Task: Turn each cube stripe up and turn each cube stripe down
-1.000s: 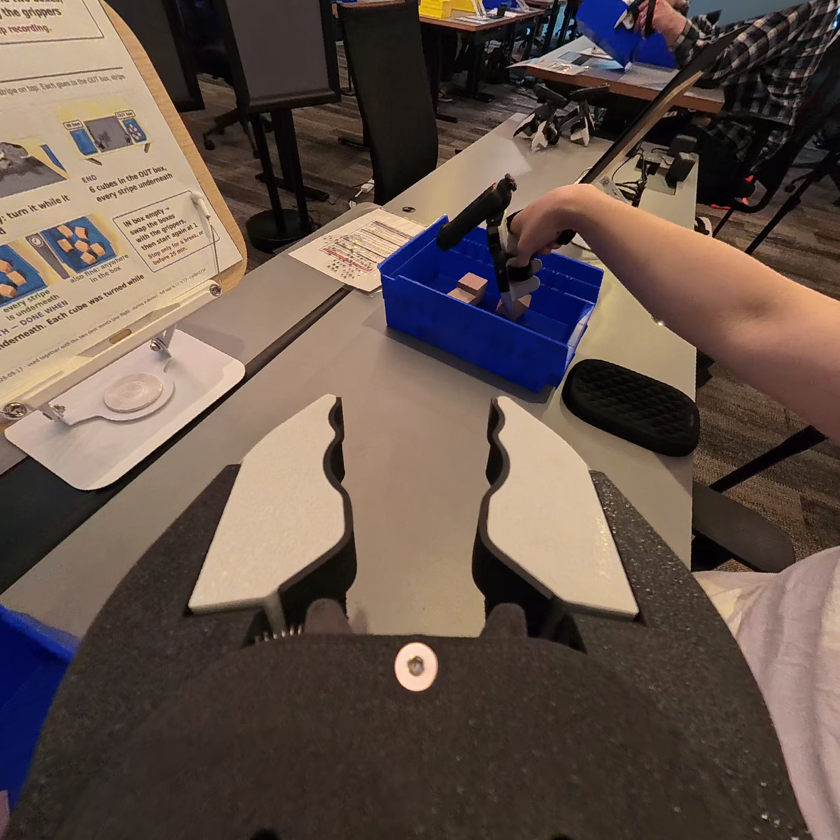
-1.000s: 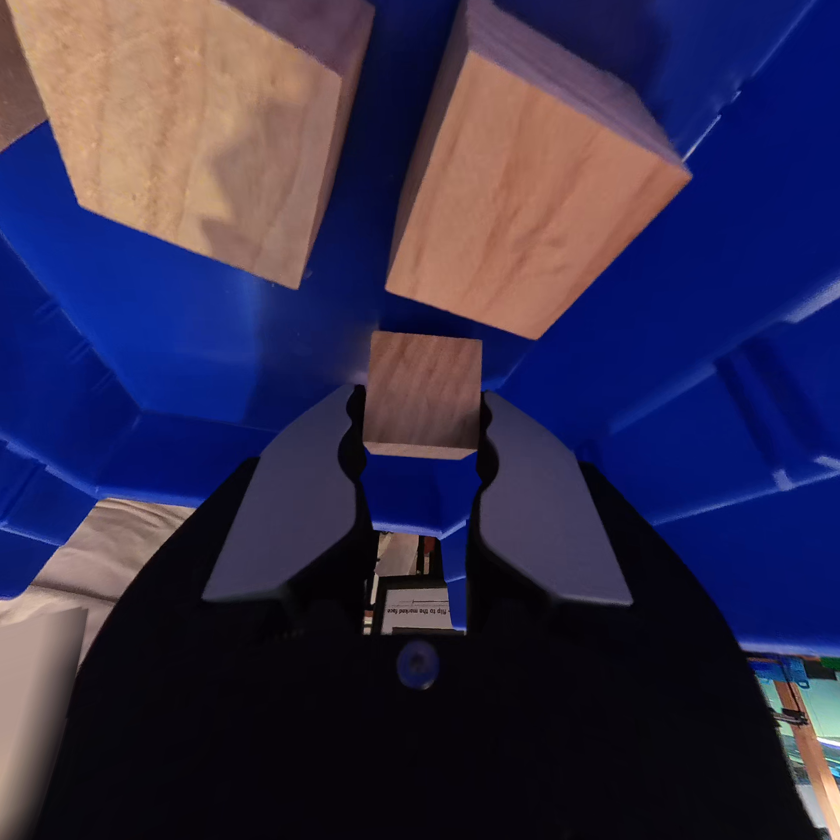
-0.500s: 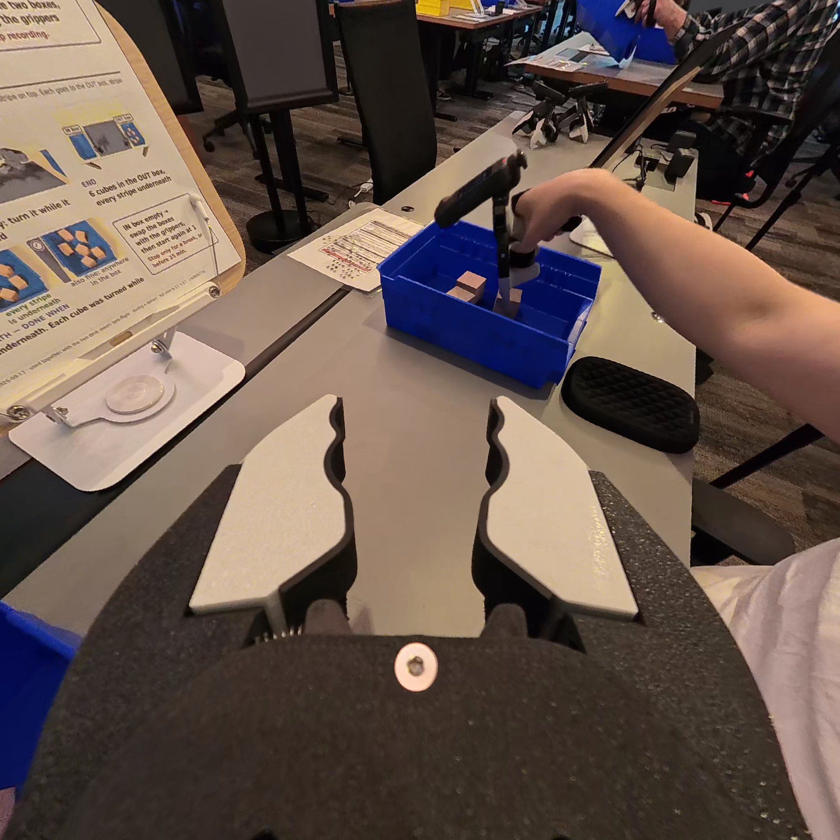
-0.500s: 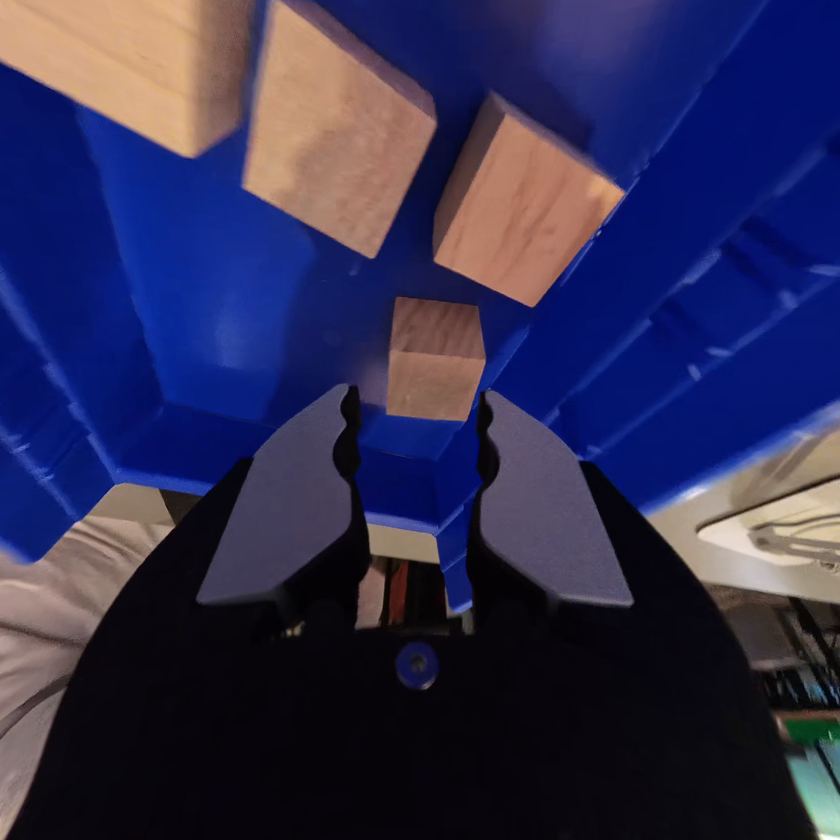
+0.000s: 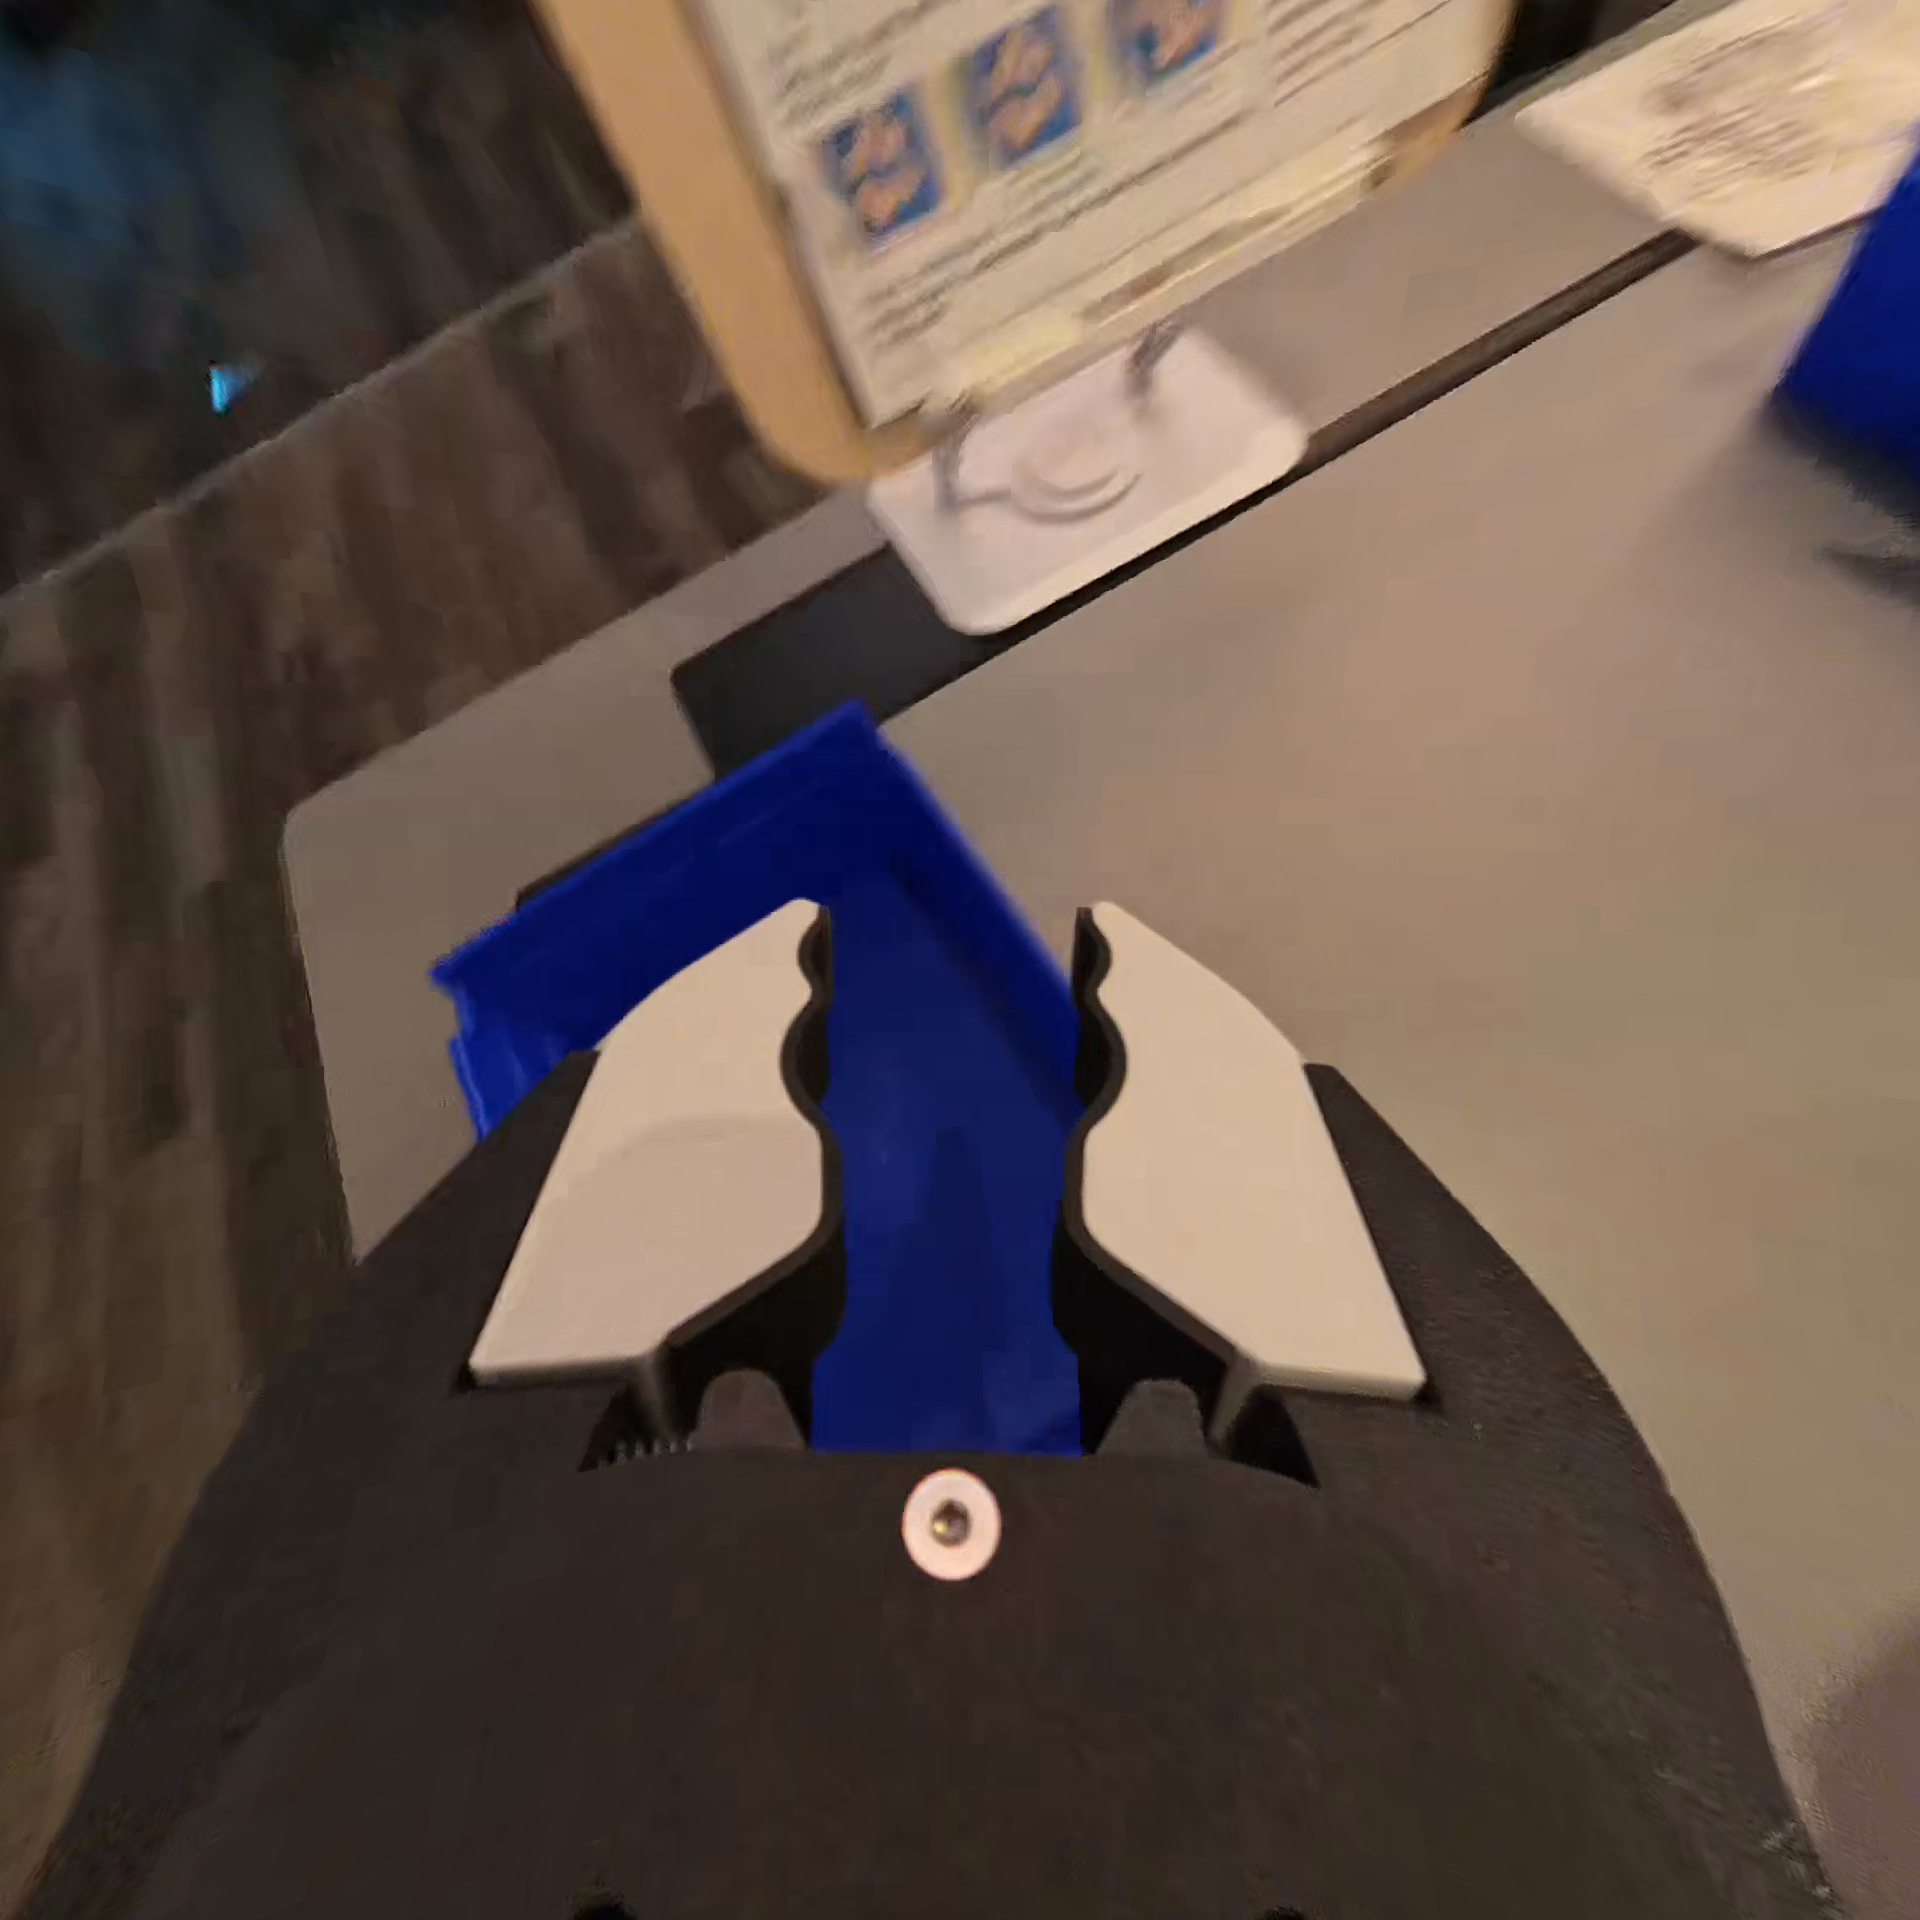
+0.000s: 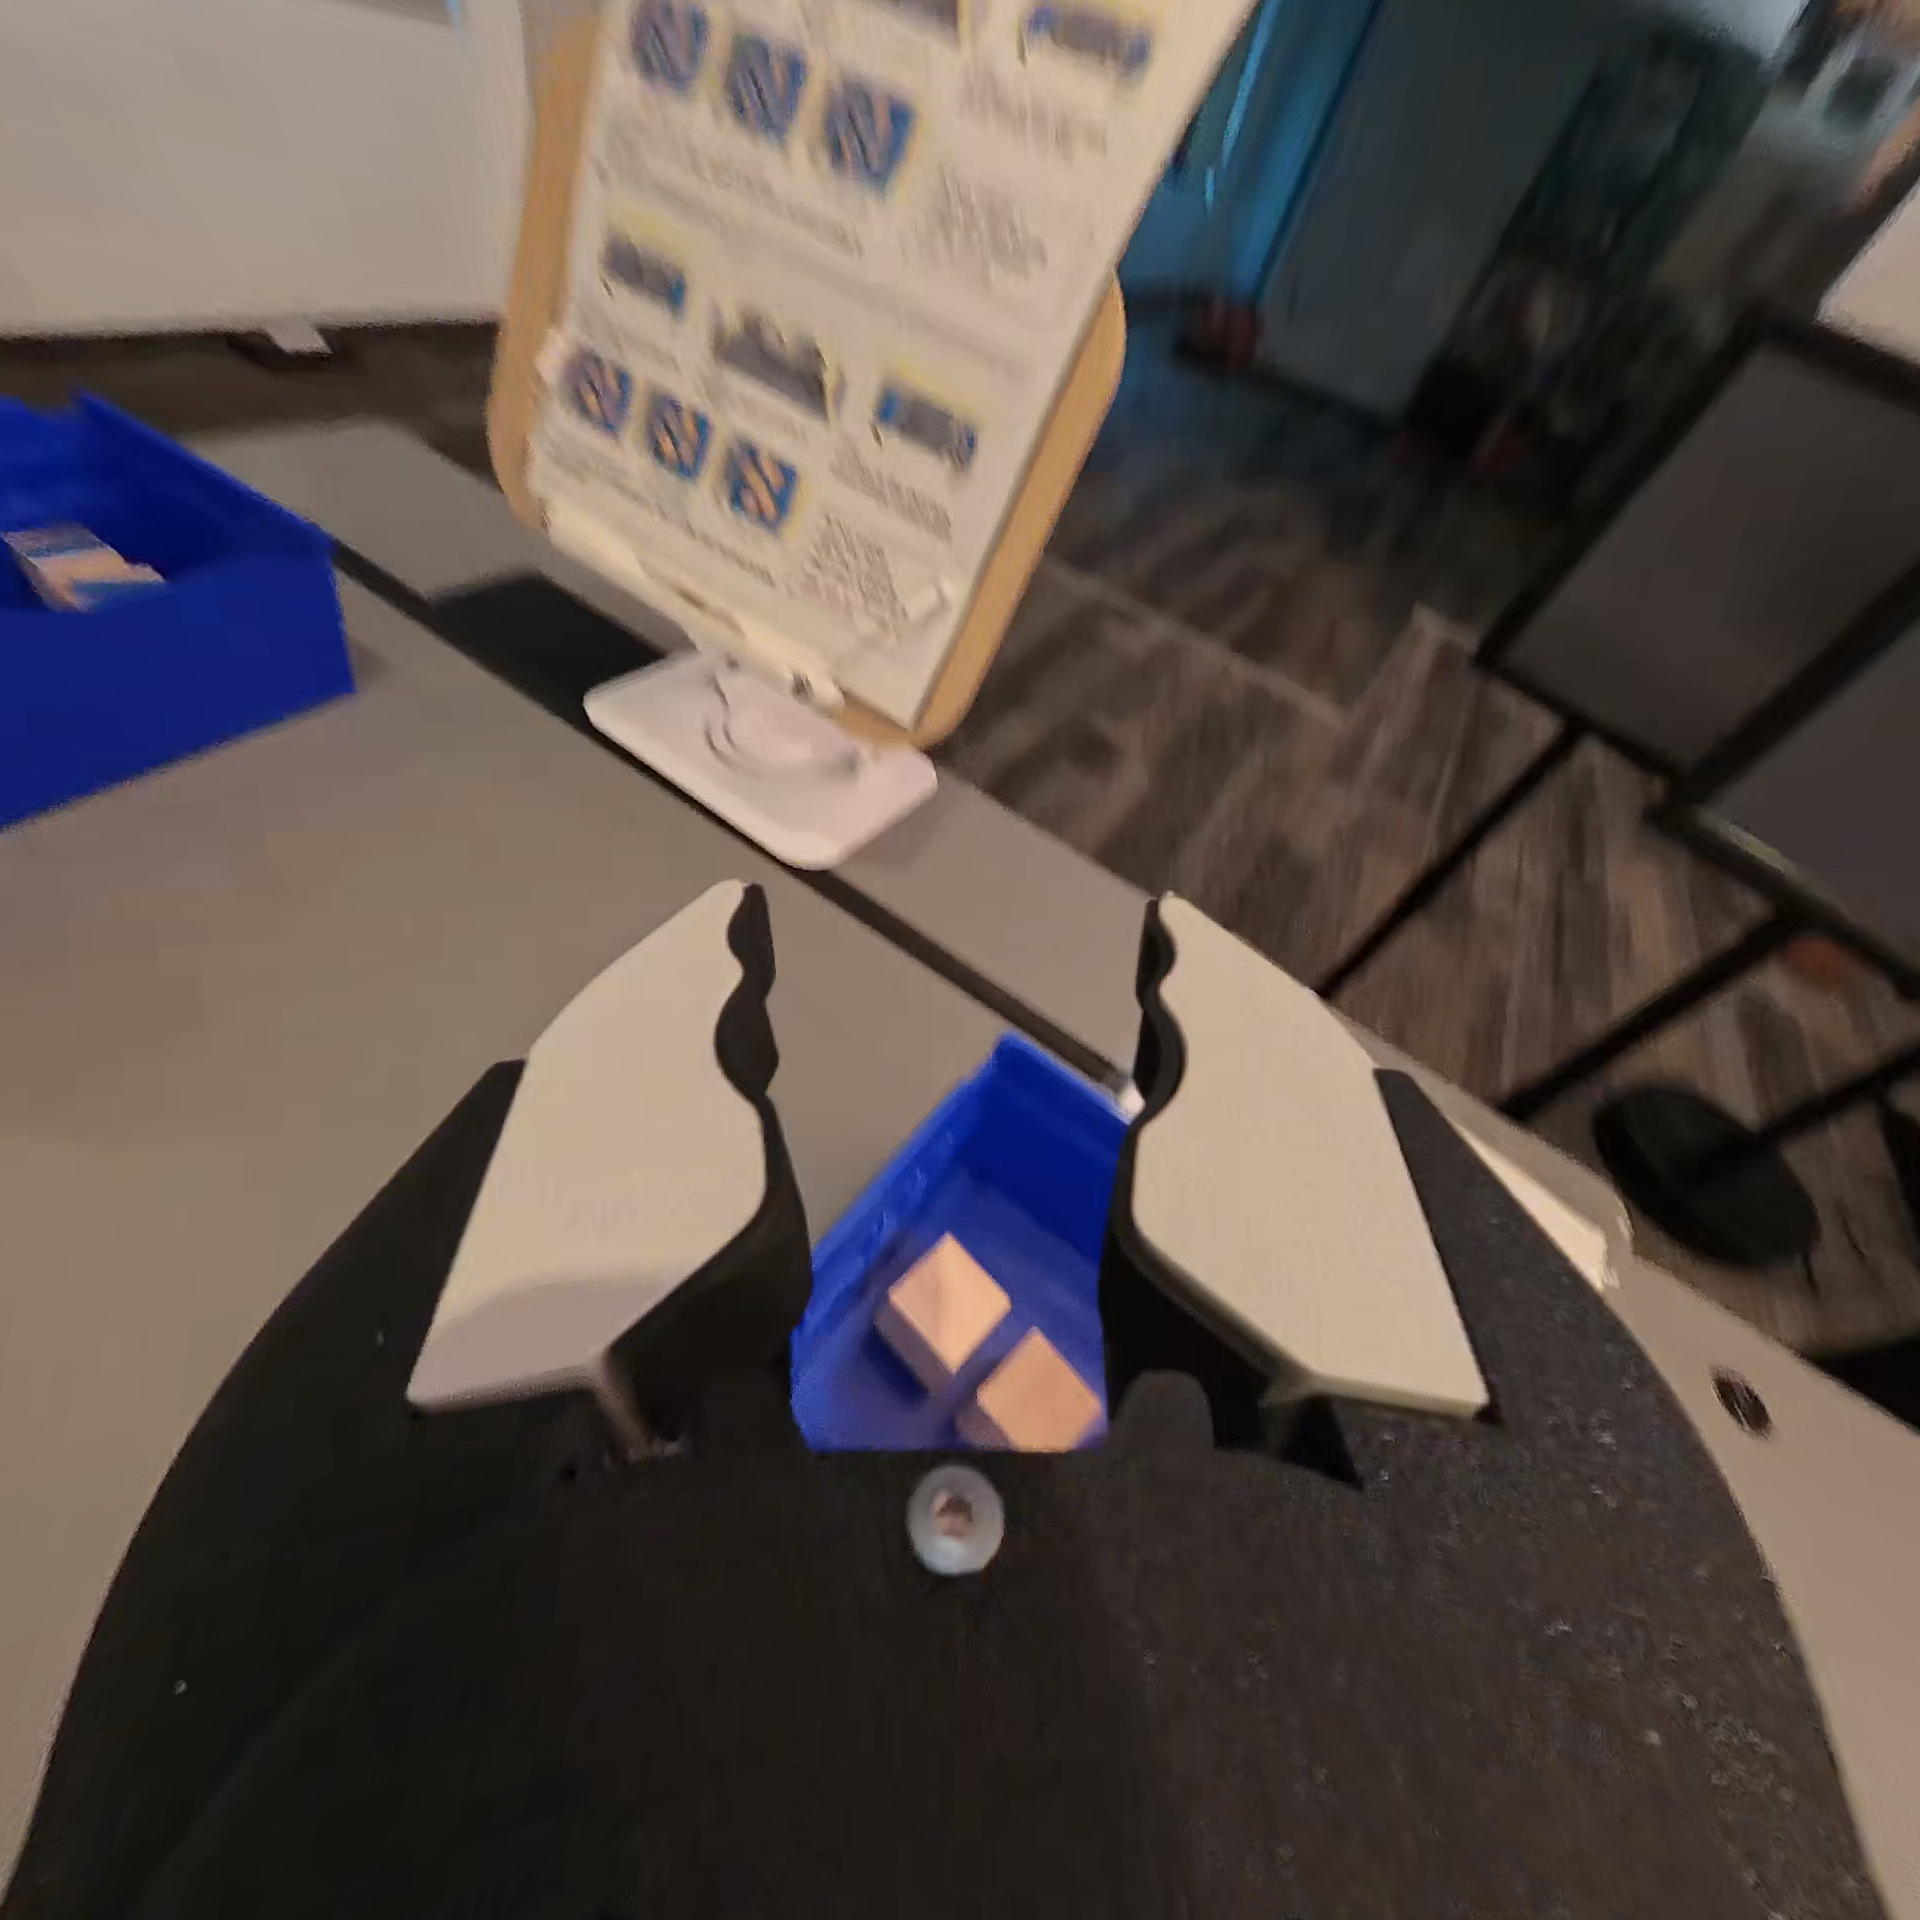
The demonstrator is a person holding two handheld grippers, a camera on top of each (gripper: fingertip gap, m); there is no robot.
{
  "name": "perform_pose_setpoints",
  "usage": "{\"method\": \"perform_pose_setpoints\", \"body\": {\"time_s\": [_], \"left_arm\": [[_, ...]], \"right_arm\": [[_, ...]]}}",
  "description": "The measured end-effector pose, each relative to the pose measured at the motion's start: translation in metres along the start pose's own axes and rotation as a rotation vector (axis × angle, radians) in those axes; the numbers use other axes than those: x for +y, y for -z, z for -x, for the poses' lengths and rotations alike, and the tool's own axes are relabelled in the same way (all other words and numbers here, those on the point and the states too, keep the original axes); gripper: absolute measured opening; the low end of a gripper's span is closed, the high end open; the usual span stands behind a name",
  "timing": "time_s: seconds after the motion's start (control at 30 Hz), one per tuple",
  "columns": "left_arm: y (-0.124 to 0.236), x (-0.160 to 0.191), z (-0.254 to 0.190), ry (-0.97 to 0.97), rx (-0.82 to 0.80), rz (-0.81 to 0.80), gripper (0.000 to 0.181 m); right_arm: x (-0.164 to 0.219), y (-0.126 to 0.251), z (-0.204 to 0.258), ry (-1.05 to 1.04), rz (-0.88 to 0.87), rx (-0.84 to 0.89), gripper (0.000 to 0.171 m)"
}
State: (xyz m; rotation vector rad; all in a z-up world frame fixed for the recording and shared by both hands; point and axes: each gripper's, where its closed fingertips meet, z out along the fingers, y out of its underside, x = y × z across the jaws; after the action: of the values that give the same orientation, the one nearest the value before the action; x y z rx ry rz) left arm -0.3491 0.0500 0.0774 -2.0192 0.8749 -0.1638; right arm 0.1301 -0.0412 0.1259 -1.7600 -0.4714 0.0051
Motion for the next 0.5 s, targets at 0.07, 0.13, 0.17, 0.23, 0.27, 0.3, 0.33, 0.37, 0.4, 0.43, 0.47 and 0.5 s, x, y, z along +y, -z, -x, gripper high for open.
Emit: {"method": "perform_pose_setpoints", "body": {"time_s": [0.07,0.13,0.17,0.23,0.27,0.3,0.33,0.37,0.4,0.43,0.47,0.5], "left_arm": [[-0.015,0.021,0.018,0.09,0.03,0.071,0.053],[-0.039,0.035,0.034,0.162,0.05,0.119,0.056],[-0.052,0.042,0.044,0.159,0.034,0.152,0.057],[-0.079,0.053,0.059,0.033,0.017,0.18,0.055],[-0.092,0.061,0.061,-0.034,0.027,0.184,0.049],[-0.105,0.071,0.063,-0.065,0.046,0.2,0.042],[-0.116,0.082,0.067,-0.061,0.054,0.235,0.043],[-0.124,0.093,0.073,-0.036,0.04,0.283,0.043],[-0.131,0.102,0.077,-0.016,0.038,0.329,0.046],[-0.137,0.107,0.08,-0.01,0.036,0.353,0.049],[-0.143,0.111,0.083,-0.009,0.024,0.361,0.05],[-0.147,0.114,0.087,-0.007,0.009,0.373,0.049]], "right_arm": [[-0.008,-0.003,0.004,0.043,-0.083,-0.006,0.062],[-0.002,-0.009,0.0,0.094,-0.052,0.034,0.061],[0.005,-0.012,-0.001,0.109,-0.018,0.041,0.061],[0.018,-0.019,-0.002,0.127,0.039,0.04,0.062],[0.024,-0.021,-0.002,0.129,0.06,0.035,0.062],[0.028,-0.024,-0.002,0.13,0.077,0.034,0.062],[0.031,-0.026,-0.003,0.133,0.088,0.038,0.062],[0.032,-0.028,-0.003,0.138,0.093,0.038,0.061],[0.034,-0.03,-0.002,0.141,0.096,0.032,0.061],[0.035,-0.032,0.0,0.144,0.1,0.023,0.061],[0.036,-0.034,0.0,0.146,0.103,0.019,0.061],[0.037,-0.036,0.001,0.144,0.107,0.013,0.061]]}}
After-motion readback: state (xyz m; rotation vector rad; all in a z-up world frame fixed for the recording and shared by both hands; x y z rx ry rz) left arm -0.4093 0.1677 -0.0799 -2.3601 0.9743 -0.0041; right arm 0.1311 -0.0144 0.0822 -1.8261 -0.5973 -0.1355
